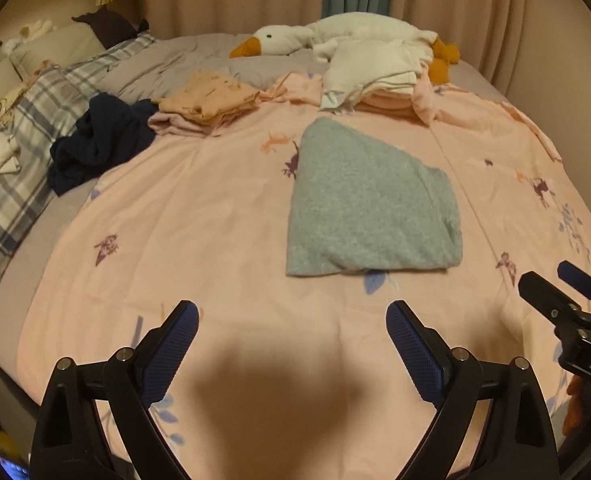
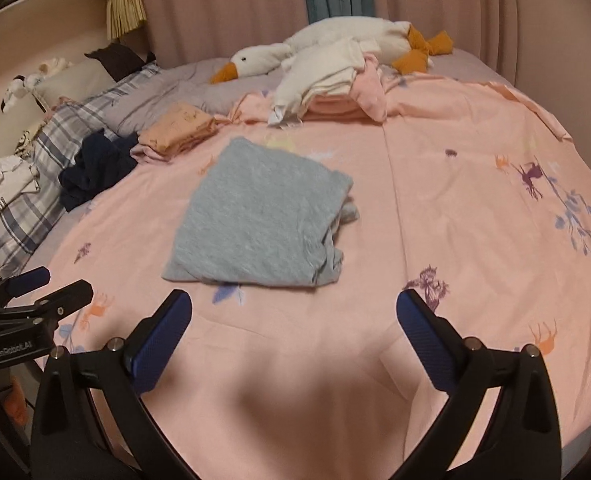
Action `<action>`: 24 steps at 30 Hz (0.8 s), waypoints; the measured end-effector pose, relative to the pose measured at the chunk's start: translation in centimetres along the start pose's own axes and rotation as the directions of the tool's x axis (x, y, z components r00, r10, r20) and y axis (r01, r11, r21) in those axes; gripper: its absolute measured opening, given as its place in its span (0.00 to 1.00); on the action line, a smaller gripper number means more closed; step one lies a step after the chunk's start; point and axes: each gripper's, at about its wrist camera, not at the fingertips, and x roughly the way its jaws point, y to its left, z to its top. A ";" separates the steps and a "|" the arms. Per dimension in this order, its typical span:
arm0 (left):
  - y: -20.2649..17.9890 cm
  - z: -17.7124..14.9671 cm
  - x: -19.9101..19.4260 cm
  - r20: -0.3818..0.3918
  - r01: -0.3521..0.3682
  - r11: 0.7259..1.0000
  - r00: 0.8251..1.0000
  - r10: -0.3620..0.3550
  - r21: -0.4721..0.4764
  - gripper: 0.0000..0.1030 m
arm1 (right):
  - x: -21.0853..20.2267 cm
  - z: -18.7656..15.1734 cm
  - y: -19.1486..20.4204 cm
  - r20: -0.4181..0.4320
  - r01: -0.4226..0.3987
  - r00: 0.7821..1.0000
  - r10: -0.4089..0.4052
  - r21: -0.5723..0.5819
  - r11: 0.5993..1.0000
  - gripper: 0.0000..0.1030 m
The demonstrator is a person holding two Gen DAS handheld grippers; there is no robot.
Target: Fold small clothes
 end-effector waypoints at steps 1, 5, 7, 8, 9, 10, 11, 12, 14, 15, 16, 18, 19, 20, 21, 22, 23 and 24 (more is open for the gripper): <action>-0.1 -0.1 -0.1 0.001 -0.003 1.000 1.000 0.003 0.003 0.91 | 0.0 -0.1 0.0 -0.001 -0.008 1.000 0.008 0.001 1.000 1.00; -0.4 -0.2 -0.8 0.014 -0.008 1.000 1.000 0.008 0.013 0.91 | -0.8 0.1 0.2 0.020 -0.011 1.000 0.011 -0.005 1.000 1.00; -0.5 -0.2 -1.0 0.021 -0.012 1.000 1.000 0.011 0.014 0.91 | -1.2 0.3 0.3 0.030 -0.010 1.000 0.011 -0.007 1.000 1.00; -0.6 -0.2 -1.2 0.025 -0.011 1.000 1.000 0.011 0.015 0.91 | -1.4 0.3 0.4 0.034 -0.011 0.999 0.011 -0.009 1.000 1.00; -0.6 -0.2 -1.2 0.026 -0.013 1.000 1.000 0.013 0.016 0.91 | -1.5 0.3 0.4 0.037 -0.011 0.999 0.012 -0.011 1.000 1.00; -0.6 -0.2 -1.3 0.026 -0.014 1.000 1.000 0.013 0.016 0.91 | -1.6 0.3 0.5 0.037 -0.011 0.999 0.011 -0.015 1.000 1.00; -0.6 -0.2 -1.2 0.025 -0.012 1.000 1.000 0.011 0.018 0.91 | -1.7 0.2 0.5 0.038 -0.009 0.999 0.009 -0.018 1.000 1.00; -0.6 -0.2 -1.2 0.025 -0.010 1.000 1.000 0.010 0.019 0.91 | -1.7 0.2 0.5 0.039 -0.008 0.999 0.008 -0.018 1.000 1.00; -0.6 -0.2 -1.3 0.024 -0.011 1.000 1.000 0.011 0.020 0.91 | -1.7 0.2 0.5 0.038 -0.010 0.999 0.010 -0.016 1.000 1.00; -0.7 -0.2 -1.3 0.025 -0.009 1.000 1.000 0.009 0.021 0.91 | -1.8 0.2 0.5 0.038 -0.010 0.999 0.010 -0.015 1.000 1.00; -0.6 -0.2 -1.3 0.026 -0.009 1.000 1.000 0.008 0.021 0.91 | -1.8 0.2 0.5 0.037 -0.009 0.999 0.009 -0.014 1.000 1.00; -0.6 -0.3 -1.4 0.030 -0.011 1.000 1.000 0.010 0.022 0.91 | -1.9 0.2 0.5 0.038 -0.007 0.999 0.008 -0.015 1.000 1.00; -0.6 -0.3 -1.5 0.030 -0.012 1.000 0.999 0.011 0.023 0.91 | -2.0 0.3 0.5 0.039 -0.008 0.999 0.008 -0.016 1.000 1.00; -0.7 -0.3 -1.5 0.030 -0.013 1.000 0.999 0.012 0.023 0.91 | -2.0 0.3 0.5 0.038 -0.008 0.999 0.008 -0.016 1.000 1.00; -0.6 -0.3 -1.5 0.030 -0.011 1.000 0.999 0.010 0.023 0.91 | -2.1 0.3 0.5 0.039 -0.007 0.999 0.008 -0.016 1.000 1.00; -0.6 -0.3 -1.5 0.030 -0.009 1.000 1.000 0.008 0.023 0.91 | -2.2 0.3 0.5 0.040 -0.007 0.999 0.007 -0.015 1.000 1.00; -0.6 -0.3 -1.5 0.032 -0.009 1.000 0.999 0.008 0.023 0.91 | -2.2 0.3 0.5 0.041 -0.008 0.999 0.008 -0.015 1.000 1.00; -0.6 -0.3 -1.6 0.033 -0.008 1.000 0.999 0.007 0.024 0.91 | -2.2 0.3 0.5 0.042 -0.008 0.999 0.009 -0.015 1.000 1.00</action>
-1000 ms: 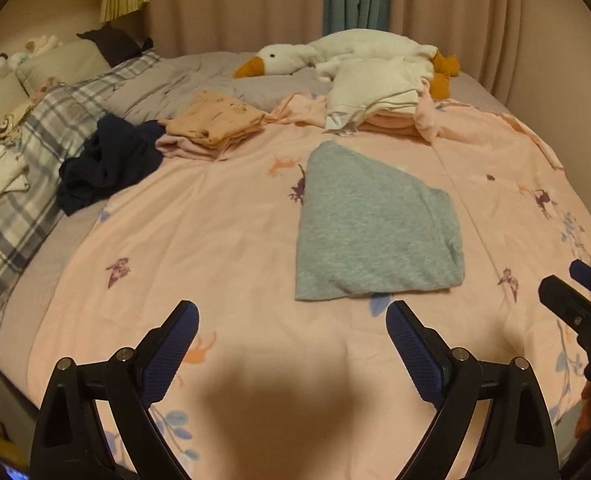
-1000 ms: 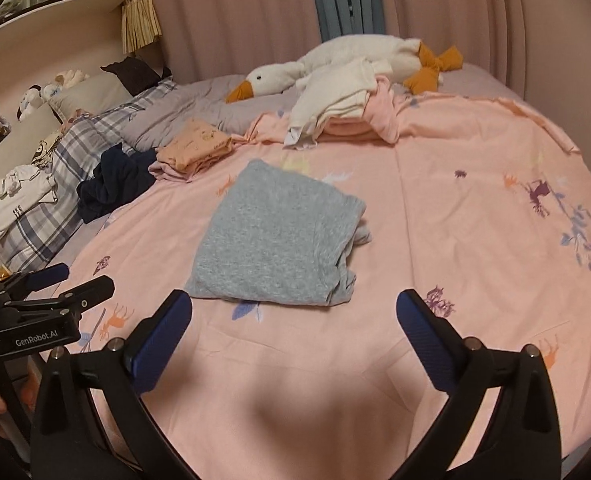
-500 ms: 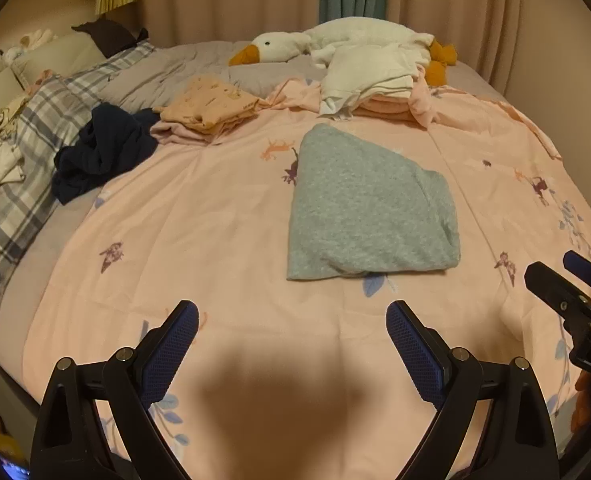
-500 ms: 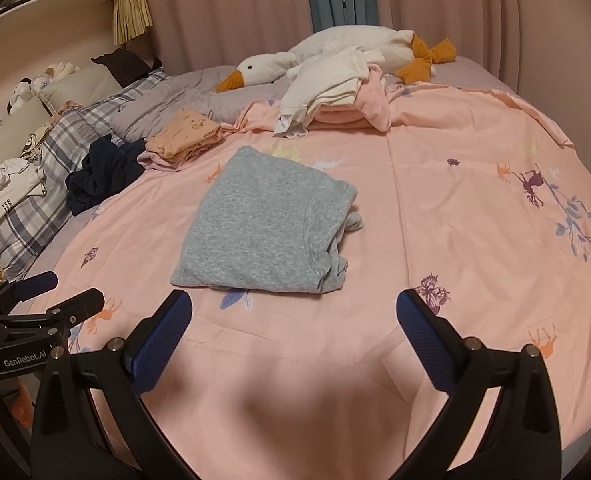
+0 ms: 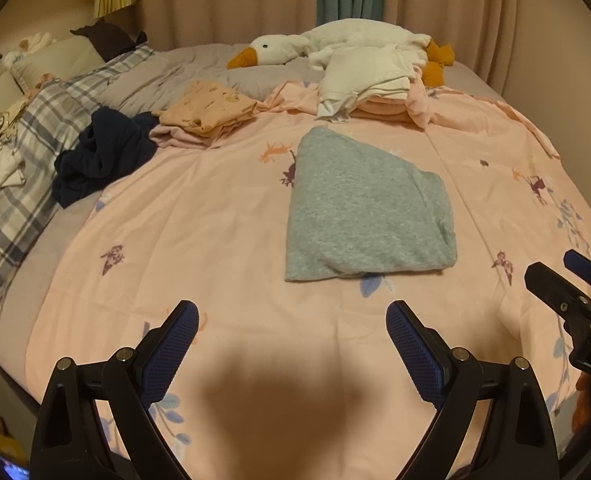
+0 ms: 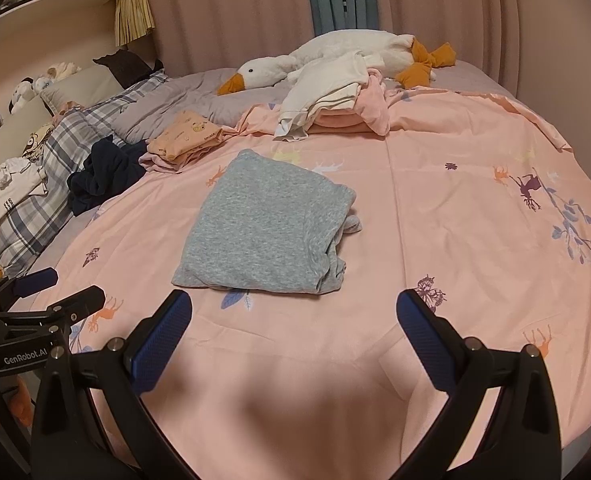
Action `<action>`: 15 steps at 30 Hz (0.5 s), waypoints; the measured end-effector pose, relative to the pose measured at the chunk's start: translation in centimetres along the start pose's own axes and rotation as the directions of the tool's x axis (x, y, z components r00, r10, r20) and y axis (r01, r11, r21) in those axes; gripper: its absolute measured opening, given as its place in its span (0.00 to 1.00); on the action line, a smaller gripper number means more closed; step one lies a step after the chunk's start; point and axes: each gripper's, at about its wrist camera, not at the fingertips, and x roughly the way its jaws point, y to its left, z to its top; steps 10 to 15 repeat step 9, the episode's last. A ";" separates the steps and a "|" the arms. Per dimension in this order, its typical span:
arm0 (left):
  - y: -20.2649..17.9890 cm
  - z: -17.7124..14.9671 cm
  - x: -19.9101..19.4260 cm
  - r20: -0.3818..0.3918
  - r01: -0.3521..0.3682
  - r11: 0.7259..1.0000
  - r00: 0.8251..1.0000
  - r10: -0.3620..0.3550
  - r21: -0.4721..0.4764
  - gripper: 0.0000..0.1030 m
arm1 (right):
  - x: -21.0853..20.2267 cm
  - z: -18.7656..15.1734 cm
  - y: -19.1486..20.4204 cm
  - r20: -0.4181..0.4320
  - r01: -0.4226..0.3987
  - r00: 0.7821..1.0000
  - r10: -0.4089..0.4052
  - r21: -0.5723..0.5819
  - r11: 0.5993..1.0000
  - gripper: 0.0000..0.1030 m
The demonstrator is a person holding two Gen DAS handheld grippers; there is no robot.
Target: Fold small clothes
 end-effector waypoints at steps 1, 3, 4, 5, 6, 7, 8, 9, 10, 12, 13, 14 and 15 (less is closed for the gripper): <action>0.0 0.0 0.0 0.001 0.002 1.000 1.000 -0.002 -0.001 0.91 | 0.0 0.0 0.0 -0.001 0.001 1.000 -0.001 0.001 1.000 1.00; 0.1 0.1 -0.1 0.003 0.002 1.000 1.000 -0.002 -0.003 0.91 | 0.0 0.0 0.0 -0.001 0.000 1.000 0.000 0.002 1.000 1.00; 0.1 0.1 -0.1 0.005 0.001 1.000 1.000 -0.001 -0.004 0.91 | 0.0 0.1 0.0 -0.002 -0.001 1.000 0.001 0.005 1.000 1.00; 0.1 0.1 -0.2 0.005 -0.001 1.000 1.000 0.001 -0.006 0.91 | 0.0 0.1 -0.1 -0.002 -0.004 1.000 0.004 0.007 1.000 1.00; 0.1 0.1 -0.1 0.005 -0.001 1.000 1.000 0.001 -0.007 0.91 | -0.1 0.1 -0.1 -0.004 -0.006 1.000 0.006 0.008 1.000 1.00; 0.1 0.2 -0.1 0.006 -0.001 1.000 1.000 0.001 -0.009 0.91 | 0.0 0.1 -0.1 -0.004 -0.006 1.000 0.006 0.008 1.000 1.00; 0.2 0.2 -0.2 0.006 -0.002 1.000 1.000 0.002 -0.011 0.91 | -0.1 0.1 -0.1 -0.002 -0.007 1.000 0.007 0.008 1.000 1.00; 0.1 0.2 -0.1 0.005 -0.004 1.000 1.000 0.004 -0.011 0.91 | -0.1 0.1 0.0 0.000 -0.007 1.000 0.007 0.006 1.000 1.00; 0.1 0.2 -0.1 0.005 -0.004 1.000 1.000 0.004 -0.011 0.91 | -0.1 0.1 0.0 0.000 -0.007 1.000 0.007 0.006 1.000 1.00; 0.1 0.2 -0.1 0.005 -0.004 1.000 1.000 0.004 -0.011 0.91 | -0.1 0.1 0.0 0.000 -0.007 1.000 0.007 0.006 1.000 1.00; 0.1 0.2 -0.1 0.005 -0.004 1.000 1.000 0.004 -0.011 0.91 | -0.1 0.1 0.0 0.000 -0.007 1.000 0.007 0.006 1.000 1.00; 0.1 0.2 -0.1 0.005 -0.004 1.000 1.000 0.004 -0.011 0.91 | -0.1 0.1 0.0 0.000 -0.007 1.000 0.007 0.006 1.000 1.00; 0.1 0.2 -0.1 0.005 -0.004 1.000 1.000 0.004 -0.011 0.91 | -0.1 0.1 0.0 0.000 -0.007 1.000 0.007 0.006 1.000 1.00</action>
